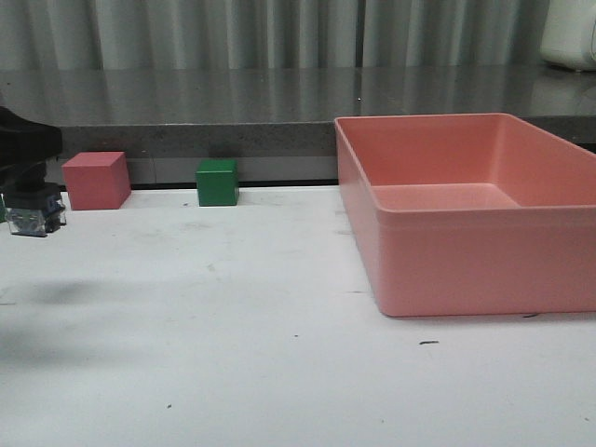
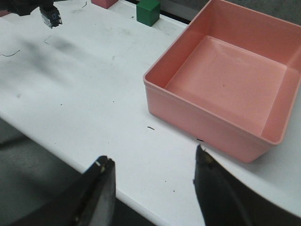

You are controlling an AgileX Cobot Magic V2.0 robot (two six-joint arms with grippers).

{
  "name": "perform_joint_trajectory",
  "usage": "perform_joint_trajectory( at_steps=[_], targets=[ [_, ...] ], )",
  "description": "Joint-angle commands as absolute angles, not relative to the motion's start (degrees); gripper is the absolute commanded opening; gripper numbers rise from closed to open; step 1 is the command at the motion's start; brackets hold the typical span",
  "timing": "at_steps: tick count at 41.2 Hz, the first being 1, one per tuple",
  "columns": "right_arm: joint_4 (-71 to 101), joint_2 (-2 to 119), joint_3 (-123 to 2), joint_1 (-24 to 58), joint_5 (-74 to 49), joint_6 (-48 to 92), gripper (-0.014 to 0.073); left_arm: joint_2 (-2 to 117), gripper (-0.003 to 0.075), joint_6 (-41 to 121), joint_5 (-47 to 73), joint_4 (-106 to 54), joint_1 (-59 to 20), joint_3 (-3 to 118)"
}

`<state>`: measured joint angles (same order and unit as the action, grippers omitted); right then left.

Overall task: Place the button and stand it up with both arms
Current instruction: 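Lower the button upright onto the table and open the left gripper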

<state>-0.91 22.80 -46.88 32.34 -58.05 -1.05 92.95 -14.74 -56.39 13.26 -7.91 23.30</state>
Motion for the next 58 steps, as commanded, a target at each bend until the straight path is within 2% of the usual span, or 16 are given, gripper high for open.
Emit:
perform_joint_trajectory(
  at_steps=[1, 17, 35, 38, 47, 53, 58],
  targets=[
    [-1.69, 23.38, -48.06, 32.07, -54.17, -0.37, 0.0402, 93.67, 0.0242, -15.23, -66.07, 12.9, -7.76, 24.38],
    [-1.69, 23.38, -48.06, 32.07, -54.17, -0.37, 0.0402, 102.8, 0.0242, -15.23, -75.22, 12.9, -7.76, 24.48],
    [-1.69, 23.38, -48.06, 32.07, -54.17, -0.37, 0.0402, 107.22, 0.025, -15.23, -77.76, 13.01, -7.76, 24.99],
    [-1.69, 23.38, -48.06, 32.07, -54.17, -0.37, 0.0402, 107.07, 0.0281, -15.23, -78.05, 13.01, -7.76, 24.99],
    [-1.69, 23.38, -48.06, 32.07, -54.17, -0.37, 0.0402, 105.85, 0.0452, -15.23, -78.14, 13.82, -7.76, 24.73],
    [-1.69, 23.38, -48.06, 32.07, -54.17, -0.37, 0.0402, 103.36, 0.0468, -15.23, -76.79, 13.82, -7.76, 23.86],
    [-1.69, 23.38, -48.06, 32.07, -54.17, -0.37, 0.0402, 98.73, 0.0468, -15.23, -69.68, 13.82, -7.76, 23.8]
  ],
)
